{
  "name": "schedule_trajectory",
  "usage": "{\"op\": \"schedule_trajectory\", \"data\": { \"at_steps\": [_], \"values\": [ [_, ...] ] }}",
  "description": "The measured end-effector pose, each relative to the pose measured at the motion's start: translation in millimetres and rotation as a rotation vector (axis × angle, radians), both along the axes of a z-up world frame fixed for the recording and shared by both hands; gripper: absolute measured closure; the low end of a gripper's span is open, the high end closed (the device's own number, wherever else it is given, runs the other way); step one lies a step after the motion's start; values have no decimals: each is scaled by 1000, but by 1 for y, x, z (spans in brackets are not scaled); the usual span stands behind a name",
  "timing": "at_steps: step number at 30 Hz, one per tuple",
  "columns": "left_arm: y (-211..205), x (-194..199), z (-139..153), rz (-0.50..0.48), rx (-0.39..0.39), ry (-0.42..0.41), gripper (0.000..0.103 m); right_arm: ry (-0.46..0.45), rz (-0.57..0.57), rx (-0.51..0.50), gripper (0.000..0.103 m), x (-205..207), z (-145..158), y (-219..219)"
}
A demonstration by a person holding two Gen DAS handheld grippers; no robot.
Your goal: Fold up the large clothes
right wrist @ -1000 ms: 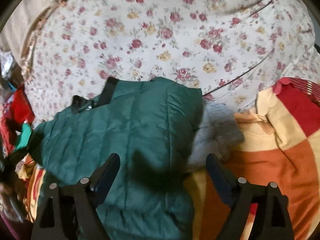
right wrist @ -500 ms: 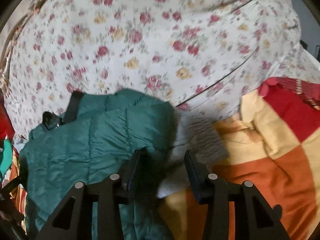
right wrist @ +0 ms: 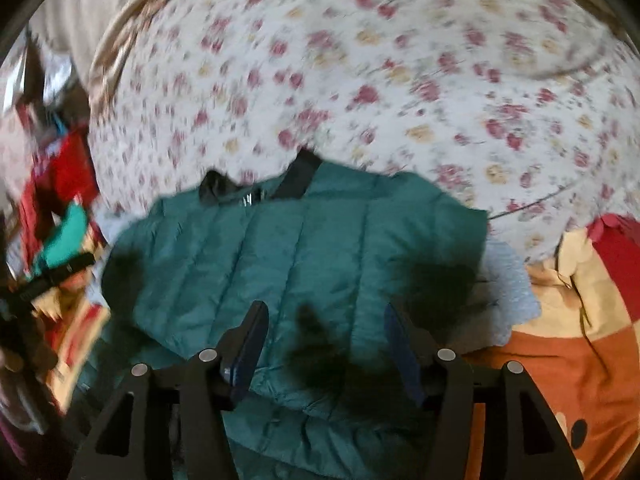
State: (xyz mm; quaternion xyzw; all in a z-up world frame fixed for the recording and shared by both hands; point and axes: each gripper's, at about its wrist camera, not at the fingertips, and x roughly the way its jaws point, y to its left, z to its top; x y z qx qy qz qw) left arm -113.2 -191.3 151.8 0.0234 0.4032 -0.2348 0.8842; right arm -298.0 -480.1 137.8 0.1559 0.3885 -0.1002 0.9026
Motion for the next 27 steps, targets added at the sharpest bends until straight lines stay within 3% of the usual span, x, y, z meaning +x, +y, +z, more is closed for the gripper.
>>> {"op": "schedule_trajectory", "data": {
  "at_steps": [4, 7, 9, 14, 19, 22, 27],
  "values": [
    [-16, 6, -32, -3, 65, 45, 35, 109, -22, -79, 45, 20, -32, -1],
    [-24, 17, -61, 12, 127, 81, 34, 125, -37, -87, 45, 29, -52, -11],
    [-23, 21, -69, 18, 115, 94, 31, 118, -50, -79, 45, 29, -53, -12],
    [-21, 25, -68, 22, 113, 94, 31, 100, -46, -104, 45, 17, -26, 0],
    [-24, 25, -69, 33, 117, 87, 30, 22, 58, -82, 43, 17, -4, 41],
    [-25, 27, -69, 35, 121, 85, 29, 42, 126, -58, 43, 35, -17, 66],
    [-27, 29, -69, 27, 131, 80, 27, 108, 87, -106, 42, 65, -55, 77]
  ]
}}
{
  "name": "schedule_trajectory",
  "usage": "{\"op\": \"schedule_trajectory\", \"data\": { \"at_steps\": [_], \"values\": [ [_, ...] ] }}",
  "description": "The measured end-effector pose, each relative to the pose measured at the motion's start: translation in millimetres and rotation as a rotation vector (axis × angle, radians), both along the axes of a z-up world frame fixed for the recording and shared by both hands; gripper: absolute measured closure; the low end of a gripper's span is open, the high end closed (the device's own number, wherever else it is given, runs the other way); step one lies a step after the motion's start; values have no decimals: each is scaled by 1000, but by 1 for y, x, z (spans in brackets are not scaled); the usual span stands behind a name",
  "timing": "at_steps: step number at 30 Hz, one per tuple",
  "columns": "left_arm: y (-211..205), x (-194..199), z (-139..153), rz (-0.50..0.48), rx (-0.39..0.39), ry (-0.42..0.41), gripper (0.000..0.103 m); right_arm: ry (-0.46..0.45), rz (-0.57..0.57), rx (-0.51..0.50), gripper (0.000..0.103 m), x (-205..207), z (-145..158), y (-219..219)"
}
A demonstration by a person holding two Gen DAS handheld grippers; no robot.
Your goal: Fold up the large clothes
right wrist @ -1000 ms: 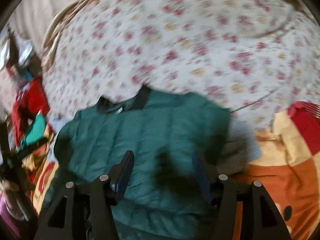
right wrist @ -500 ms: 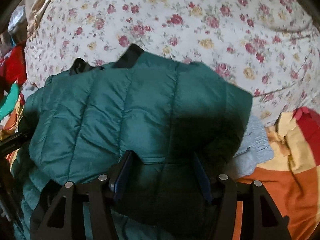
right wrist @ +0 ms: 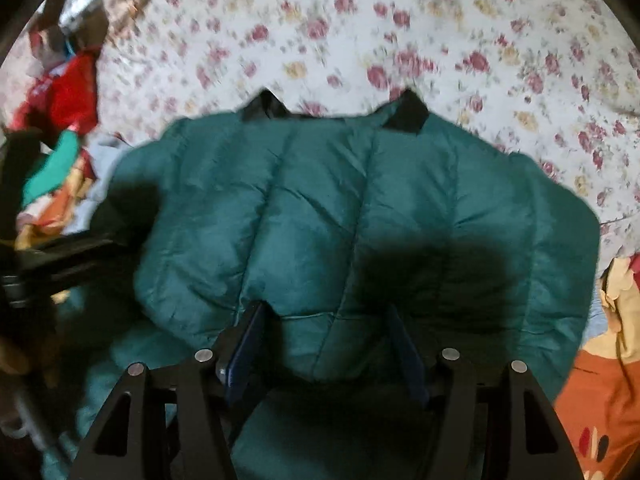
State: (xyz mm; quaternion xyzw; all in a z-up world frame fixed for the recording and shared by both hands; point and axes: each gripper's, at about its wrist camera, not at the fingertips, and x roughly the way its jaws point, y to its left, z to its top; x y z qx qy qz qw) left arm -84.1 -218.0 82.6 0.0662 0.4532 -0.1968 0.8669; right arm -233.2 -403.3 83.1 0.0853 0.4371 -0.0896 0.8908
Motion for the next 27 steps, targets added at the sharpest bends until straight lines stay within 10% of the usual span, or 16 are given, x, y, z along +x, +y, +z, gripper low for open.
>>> {"op": "schedule_trajectory", "data": {
  "at_steps": [27],
  "values": [
    [7, -13, 10, -14, 39, -40, 20, -27, -187, 65, 32, -73, 27, -69]
  ]
}}
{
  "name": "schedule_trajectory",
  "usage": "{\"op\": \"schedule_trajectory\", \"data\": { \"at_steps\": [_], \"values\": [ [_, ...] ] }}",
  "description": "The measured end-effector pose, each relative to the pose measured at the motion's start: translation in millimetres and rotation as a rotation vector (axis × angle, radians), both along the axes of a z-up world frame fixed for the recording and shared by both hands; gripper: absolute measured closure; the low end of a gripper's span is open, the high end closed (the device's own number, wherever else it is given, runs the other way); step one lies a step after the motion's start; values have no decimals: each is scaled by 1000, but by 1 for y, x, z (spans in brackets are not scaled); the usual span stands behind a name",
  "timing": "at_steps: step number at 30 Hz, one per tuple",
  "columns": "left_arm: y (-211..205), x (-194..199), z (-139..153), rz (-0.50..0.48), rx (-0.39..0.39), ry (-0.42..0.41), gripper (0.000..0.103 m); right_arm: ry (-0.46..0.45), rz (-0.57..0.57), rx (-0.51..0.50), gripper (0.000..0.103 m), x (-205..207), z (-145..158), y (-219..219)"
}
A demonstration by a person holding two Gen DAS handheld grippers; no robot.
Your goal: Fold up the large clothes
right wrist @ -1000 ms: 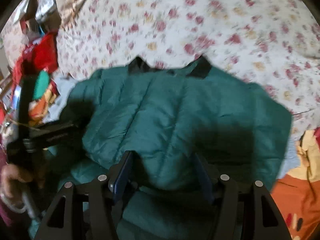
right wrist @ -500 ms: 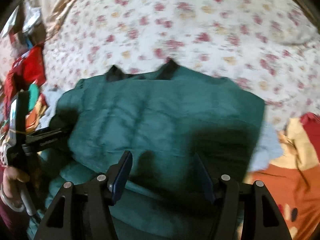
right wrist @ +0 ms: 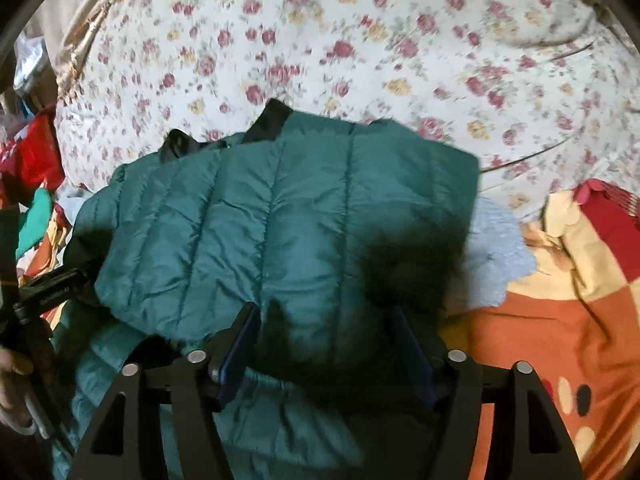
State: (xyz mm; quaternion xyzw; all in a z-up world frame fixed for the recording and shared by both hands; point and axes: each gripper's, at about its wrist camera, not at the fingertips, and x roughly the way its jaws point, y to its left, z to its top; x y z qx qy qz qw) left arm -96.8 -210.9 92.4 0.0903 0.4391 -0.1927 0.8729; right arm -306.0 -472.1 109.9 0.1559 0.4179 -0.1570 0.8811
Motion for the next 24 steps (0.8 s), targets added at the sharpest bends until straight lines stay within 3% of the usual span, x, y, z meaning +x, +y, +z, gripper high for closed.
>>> {"op": "schedule_trajectory", "data": {
  "at_steps": [10, 24],
  "values": [
    [29, -33, 20, -3, -15, -21, 20, 15, -24, 52, 31, -41, -4, 10],
    [45, -61, 21, -7, -11, -28, 20, 52, -25, 54, 29, -51, -9, 23]
  ]
}}
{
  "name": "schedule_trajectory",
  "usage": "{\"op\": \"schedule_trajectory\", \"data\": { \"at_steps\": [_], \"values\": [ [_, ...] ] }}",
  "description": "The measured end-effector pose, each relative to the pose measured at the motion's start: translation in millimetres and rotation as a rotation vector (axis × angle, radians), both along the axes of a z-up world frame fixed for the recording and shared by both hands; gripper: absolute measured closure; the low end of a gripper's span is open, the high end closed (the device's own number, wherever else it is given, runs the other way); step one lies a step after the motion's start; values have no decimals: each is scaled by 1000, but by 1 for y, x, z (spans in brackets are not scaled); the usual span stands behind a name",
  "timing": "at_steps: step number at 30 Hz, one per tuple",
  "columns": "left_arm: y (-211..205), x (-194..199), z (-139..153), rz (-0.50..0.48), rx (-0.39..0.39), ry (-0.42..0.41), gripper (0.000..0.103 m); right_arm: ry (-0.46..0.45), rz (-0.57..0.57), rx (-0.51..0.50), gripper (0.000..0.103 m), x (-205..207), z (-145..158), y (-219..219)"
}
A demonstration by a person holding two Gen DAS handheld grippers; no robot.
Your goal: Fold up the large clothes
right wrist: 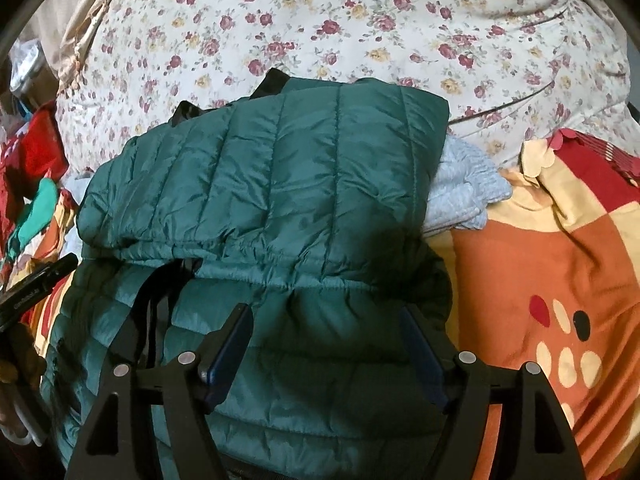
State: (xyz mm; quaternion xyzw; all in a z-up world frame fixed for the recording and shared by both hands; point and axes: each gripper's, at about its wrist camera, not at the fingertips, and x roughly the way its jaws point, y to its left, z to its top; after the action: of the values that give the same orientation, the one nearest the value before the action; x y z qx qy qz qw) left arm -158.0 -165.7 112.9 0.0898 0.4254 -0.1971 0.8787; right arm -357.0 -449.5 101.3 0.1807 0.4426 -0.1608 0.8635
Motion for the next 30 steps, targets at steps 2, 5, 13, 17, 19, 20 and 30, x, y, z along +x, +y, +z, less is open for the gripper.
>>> {"op": "schedule_trajectory", "data": {
  "at_steps": [2, 5, 13, 17, 19, 20, 30],
  "values": [
    [2, -1, -1, 1, 2, 3, 20, 3, 0, -1, 28, 0, 0, 2],
    [5, -4, -2, 2, 1, 5, 20, 2, -1, 1, 27, -2, 0, 2],
    [19, -12, -3, 1, 10, 15, 20, 59, -2, 11, 26, -10, -7, 0],
    [32, -19, -1, -9, 19, 25, 20, 85, 11, 21, 26, -24, -9, 3],
    [41, -25, 0, -15, 20, 28, 20, 99, 23, 23, 26, -32, -9, 7],
    [45, -27, 1, -16, 21, 31, 20, 104, 28, 22, 26, -36, -9, 9],
    [121, -54, 13, -16, -76, 153, 20, 150, 70, 43, 26, -102, -6, 33]
  ]
}}
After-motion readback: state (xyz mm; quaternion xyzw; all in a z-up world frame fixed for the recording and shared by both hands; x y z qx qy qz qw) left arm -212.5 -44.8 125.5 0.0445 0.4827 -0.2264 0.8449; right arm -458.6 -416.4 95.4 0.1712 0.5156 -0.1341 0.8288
